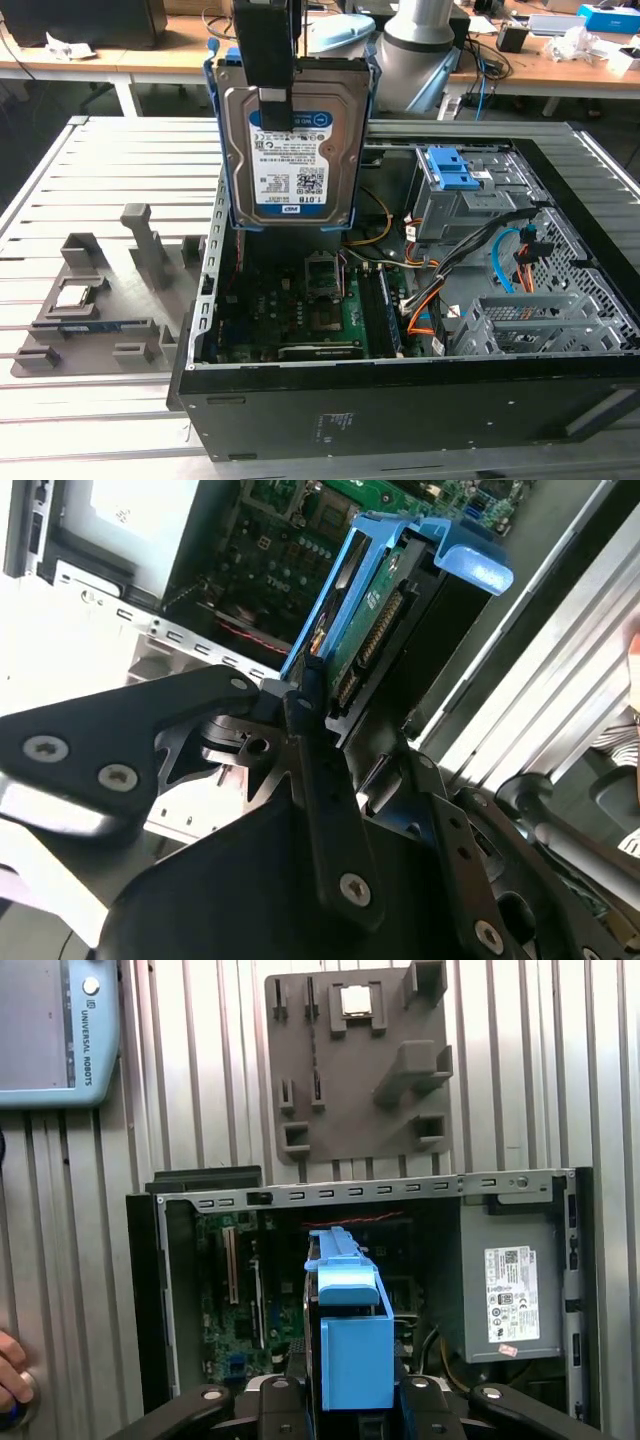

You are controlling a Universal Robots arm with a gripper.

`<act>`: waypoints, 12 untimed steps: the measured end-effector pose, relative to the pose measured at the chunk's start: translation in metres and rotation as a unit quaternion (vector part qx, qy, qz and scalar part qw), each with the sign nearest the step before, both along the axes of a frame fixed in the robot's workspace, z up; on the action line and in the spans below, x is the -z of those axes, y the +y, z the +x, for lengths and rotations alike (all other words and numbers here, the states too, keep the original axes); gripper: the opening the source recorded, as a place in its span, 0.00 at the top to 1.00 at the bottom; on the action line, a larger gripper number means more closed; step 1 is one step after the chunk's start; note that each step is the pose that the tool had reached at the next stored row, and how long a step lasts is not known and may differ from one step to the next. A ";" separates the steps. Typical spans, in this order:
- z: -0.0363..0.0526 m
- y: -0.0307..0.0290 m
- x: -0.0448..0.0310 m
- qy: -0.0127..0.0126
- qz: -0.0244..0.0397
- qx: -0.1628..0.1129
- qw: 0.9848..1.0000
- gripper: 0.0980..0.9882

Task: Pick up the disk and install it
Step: 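Pick up the disk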

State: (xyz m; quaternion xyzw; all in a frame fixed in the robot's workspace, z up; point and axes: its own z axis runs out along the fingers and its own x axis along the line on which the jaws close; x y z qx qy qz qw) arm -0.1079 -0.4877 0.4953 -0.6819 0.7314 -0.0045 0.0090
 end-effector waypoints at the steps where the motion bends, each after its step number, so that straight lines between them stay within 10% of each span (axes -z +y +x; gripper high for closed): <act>1: 0.0000 -0.0030 0.0001 0.000 0.000 0.000 1.000 0.70; 12: 0.0000 -0.0368 0.0018 0.000 0.000 0.000 1.000 0.70</act>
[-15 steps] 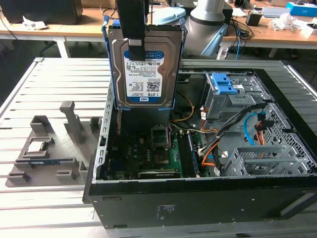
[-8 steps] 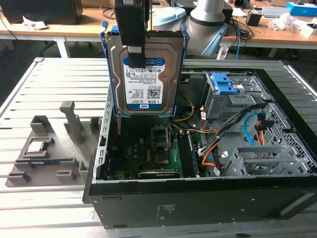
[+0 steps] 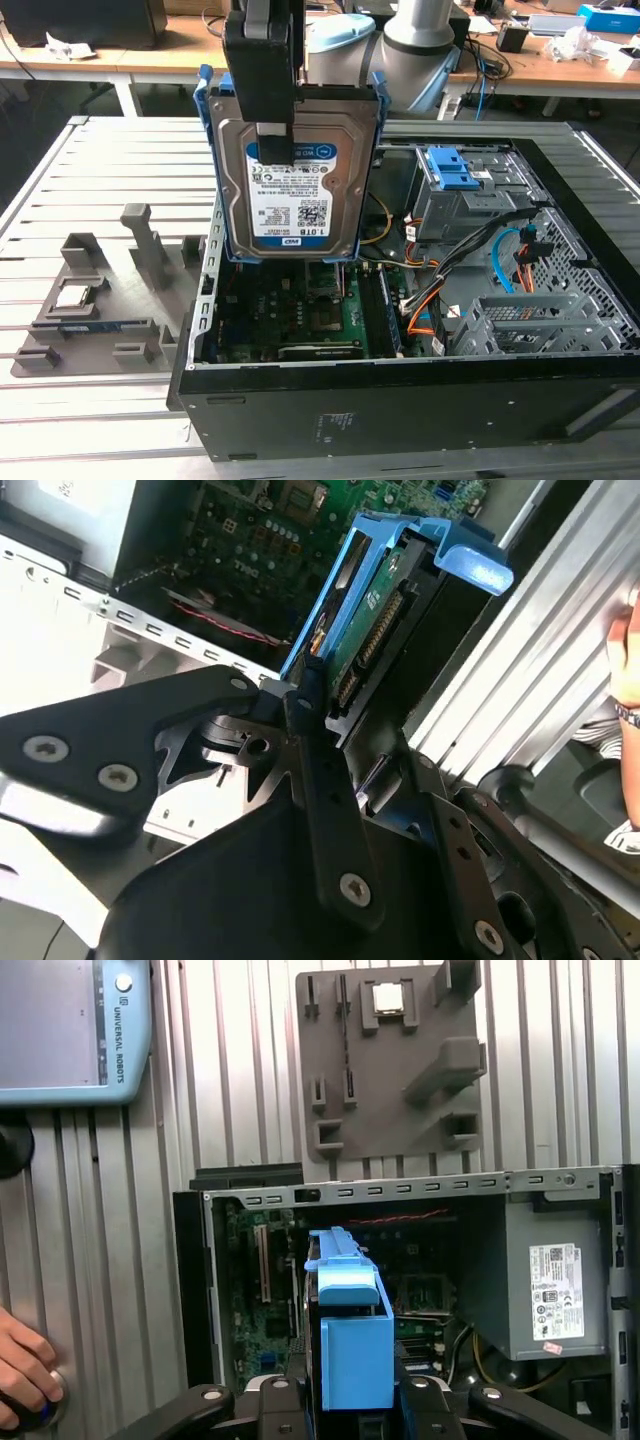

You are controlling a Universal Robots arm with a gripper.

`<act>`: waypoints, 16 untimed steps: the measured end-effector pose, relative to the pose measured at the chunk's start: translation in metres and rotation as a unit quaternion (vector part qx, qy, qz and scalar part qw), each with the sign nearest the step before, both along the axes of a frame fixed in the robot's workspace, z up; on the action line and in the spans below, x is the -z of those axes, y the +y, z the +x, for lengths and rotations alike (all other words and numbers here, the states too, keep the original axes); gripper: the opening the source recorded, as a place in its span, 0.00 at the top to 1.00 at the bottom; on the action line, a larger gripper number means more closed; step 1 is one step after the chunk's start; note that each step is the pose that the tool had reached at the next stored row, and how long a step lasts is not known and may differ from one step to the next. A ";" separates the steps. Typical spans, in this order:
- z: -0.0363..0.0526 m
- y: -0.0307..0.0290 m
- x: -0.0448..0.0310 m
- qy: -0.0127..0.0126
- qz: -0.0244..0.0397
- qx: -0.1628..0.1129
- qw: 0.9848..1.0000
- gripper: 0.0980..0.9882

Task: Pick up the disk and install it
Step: 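Pick up the disk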

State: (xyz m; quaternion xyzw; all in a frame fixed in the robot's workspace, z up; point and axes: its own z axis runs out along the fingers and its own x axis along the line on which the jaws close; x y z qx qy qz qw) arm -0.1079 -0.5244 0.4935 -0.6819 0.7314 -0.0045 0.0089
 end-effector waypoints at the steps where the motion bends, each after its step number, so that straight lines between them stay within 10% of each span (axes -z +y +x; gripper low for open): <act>1: 0.0000 -0.0034 0.0002 0.000 0.000 0.000 1.000 0.70; 16: 0.0000 -0.0502 0.0028 0.000 0.000 0.000 1.000 0.70</act>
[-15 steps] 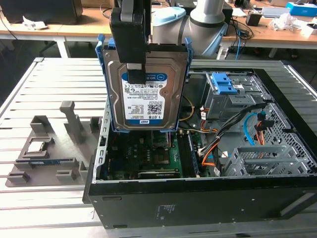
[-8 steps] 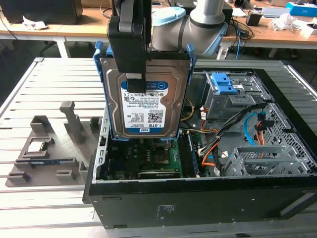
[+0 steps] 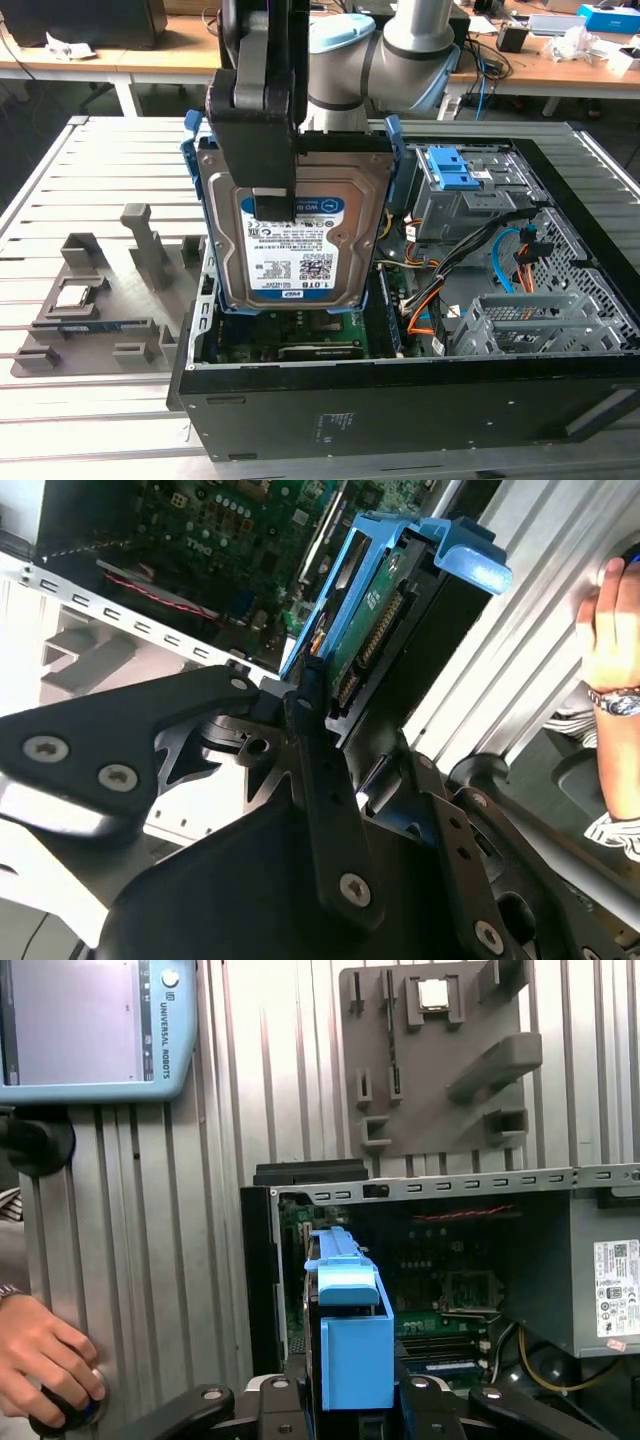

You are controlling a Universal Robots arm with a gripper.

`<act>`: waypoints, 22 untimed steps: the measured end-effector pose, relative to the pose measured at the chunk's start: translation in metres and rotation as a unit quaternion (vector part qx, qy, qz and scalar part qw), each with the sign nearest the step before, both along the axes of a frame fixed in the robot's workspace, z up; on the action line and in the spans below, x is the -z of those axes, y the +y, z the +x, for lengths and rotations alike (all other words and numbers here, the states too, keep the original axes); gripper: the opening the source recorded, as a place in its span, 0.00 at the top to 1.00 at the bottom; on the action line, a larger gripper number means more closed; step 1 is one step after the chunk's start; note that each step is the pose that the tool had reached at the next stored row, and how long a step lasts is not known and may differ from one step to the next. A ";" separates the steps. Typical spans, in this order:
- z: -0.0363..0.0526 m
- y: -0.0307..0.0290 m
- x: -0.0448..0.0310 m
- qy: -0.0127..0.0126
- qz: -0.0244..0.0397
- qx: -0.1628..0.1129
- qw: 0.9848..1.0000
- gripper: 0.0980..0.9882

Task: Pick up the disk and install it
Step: 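Pick up the disk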

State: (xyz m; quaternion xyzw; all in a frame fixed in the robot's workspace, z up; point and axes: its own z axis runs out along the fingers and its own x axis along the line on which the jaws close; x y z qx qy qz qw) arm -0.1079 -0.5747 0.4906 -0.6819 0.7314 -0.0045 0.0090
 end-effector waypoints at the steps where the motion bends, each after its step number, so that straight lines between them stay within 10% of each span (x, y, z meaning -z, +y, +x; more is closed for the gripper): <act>1: 0.0000 -0.0022 0.0001 0.000 0.000 0.000 1.000 0.70; 7: 0.0020 -0.0062 0.0003 0.000 0.002 -0.002 1.000 0.70; 13: 0.0275 -0.0063 0.0008 0.001 0.002 -0.025 1.000 0.70; 22: 0.1006 -0.0063 0.0018 0.009 0.002 -0.038 0.999 0.70</act>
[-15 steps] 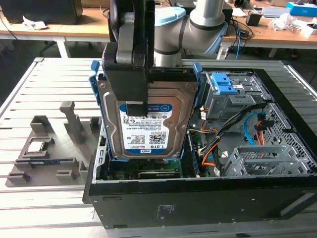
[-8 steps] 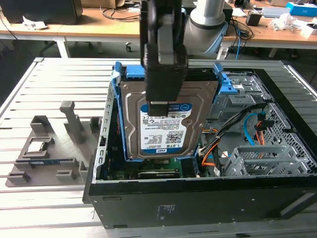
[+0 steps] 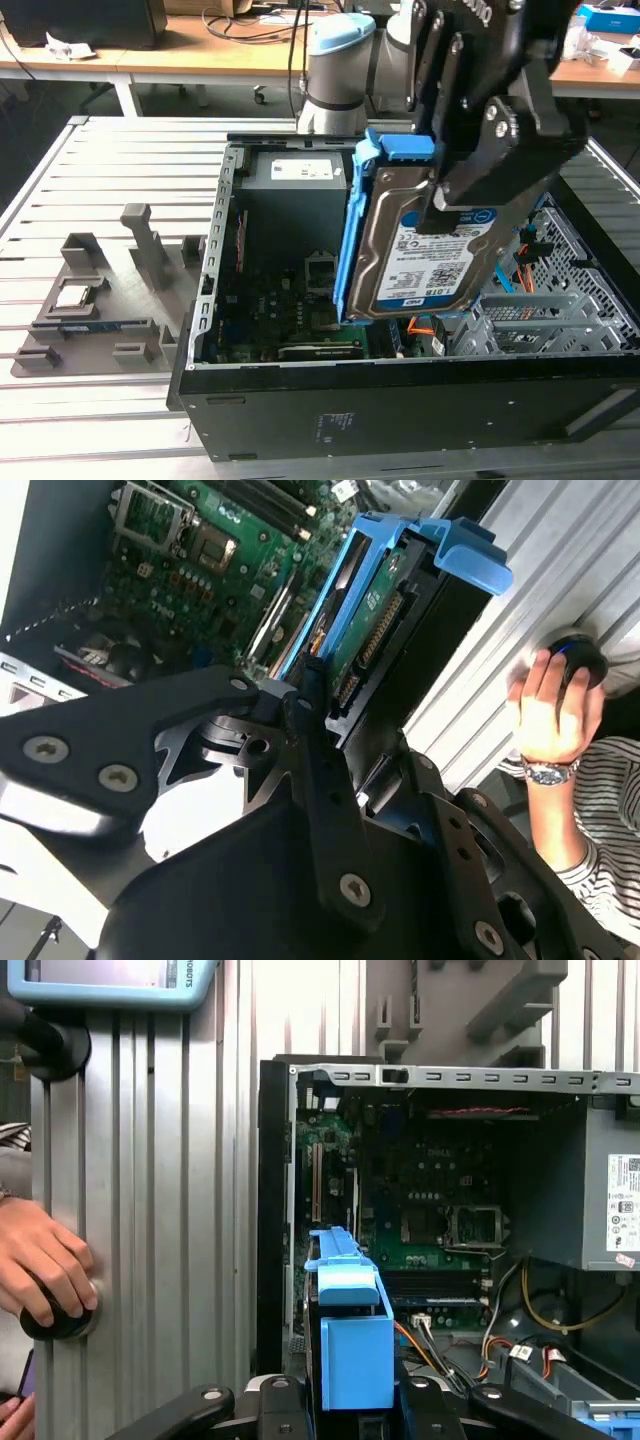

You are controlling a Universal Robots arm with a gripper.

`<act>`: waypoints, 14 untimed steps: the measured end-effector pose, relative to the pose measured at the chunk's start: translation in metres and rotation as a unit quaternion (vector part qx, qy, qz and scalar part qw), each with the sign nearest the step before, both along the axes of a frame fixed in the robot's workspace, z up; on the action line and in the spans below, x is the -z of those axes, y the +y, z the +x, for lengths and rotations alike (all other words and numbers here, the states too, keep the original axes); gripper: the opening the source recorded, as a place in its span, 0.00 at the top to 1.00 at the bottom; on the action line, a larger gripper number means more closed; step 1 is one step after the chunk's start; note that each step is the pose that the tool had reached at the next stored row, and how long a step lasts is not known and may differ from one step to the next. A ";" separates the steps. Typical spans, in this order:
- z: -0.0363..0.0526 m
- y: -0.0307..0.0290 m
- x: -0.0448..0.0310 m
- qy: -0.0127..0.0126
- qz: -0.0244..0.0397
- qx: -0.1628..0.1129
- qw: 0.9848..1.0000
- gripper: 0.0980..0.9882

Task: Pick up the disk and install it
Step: 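Pick up the disk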

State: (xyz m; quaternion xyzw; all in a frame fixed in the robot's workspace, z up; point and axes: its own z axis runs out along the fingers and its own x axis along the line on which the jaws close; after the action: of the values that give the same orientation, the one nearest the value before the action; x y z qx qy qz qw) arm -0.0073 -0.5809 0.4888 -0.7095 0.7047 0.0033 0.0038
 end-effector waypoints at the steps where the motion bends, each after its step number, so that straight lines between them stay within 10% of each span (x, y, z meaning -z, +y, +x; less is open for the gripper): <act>1: 0.0059 0.0000 0.0002 0.000 0.000 0.000 1.000 0.70; 14: 0.0523 0.0000 0.0009 0.003 0.000 0.000 1.000 0.70</act>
State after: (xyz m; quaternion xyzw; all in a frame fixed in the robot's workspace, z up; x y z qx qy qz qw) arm 0.0450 -0.5809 0.4879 -0.7095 0.7047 0.0057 0.0014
